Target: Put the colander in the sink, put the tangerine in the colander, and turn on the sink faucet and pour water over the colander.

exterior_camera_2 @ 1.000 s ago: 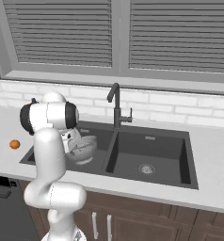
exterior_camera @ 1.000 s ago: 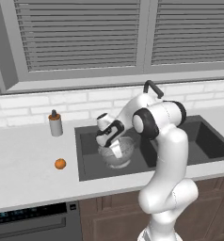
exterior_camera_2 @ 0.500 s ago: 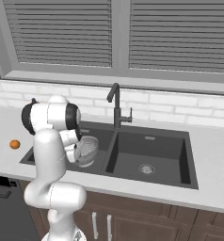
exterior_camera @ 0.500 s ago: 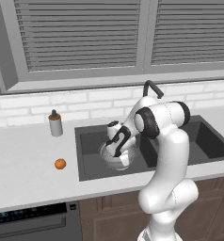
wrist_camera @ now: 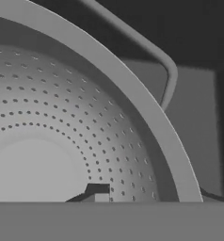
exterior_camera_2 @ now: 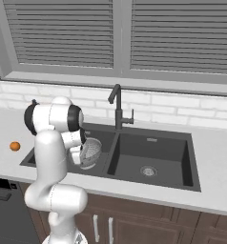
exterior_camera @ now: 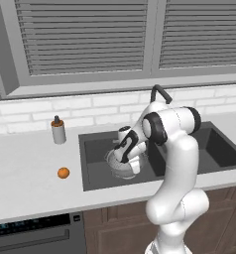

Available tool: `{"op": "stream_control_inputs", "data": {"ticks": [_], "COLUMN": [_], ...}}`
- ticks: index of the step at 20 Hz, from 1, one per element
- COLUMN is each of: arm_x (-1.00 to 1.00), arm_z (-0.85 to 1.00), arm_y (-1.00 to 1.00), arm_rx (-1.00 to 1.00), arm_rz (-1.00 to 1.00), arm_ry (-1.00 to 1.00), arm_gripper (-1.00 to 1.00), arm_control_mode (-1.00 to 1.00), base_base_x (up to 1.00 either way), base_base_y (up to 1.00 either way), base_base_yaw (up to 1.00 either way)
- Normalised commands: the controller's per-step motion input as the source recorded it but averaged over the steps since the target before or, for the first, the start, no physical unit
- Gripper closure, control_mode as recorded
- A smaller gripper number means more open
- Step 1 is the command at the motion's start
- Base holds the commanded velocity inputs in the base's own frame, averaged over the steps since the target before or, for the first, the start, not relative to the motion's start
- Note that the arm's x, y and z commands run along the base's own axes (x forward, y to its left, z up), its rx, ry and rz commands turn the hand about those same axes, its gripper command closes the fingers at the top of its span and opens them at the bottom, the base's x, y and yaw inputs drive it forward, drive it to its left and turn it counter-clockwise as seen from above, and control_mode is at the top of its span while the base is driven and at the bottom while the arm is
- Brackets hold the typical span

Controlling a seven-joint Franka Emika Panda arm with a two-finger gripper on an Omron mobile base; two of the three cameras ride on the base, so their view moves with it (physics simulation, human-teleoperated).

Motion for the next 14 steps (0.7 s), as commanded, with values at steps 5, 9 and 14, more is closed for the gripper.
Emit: {"op": "stream_control_inputs", "data": {"ticks": [5, 9, 14], "arm_x": [0.0, -0.16, -0.35], "arm_z": [-0.15, 0.11, 0.51], "arm_y": [0.16, 0.0, 0.0], "arm_rx": [0.0, 0.0, 0.06], "arm_rz": [0.0, 0.01, 0.07], "arm_ry": [0.0, -0.03, -0.09], "arm_gripper": [-1.0, -1.0, -1.0], "arm_control_mode": [-1.0, -1.0, -1.0], "base_base_x": [0.0, 0.0, 0.0], "base_base_y": [0.0, 0.0, 0.0], "base_base_yaw": [0.0, 0.0, 0.0]}}
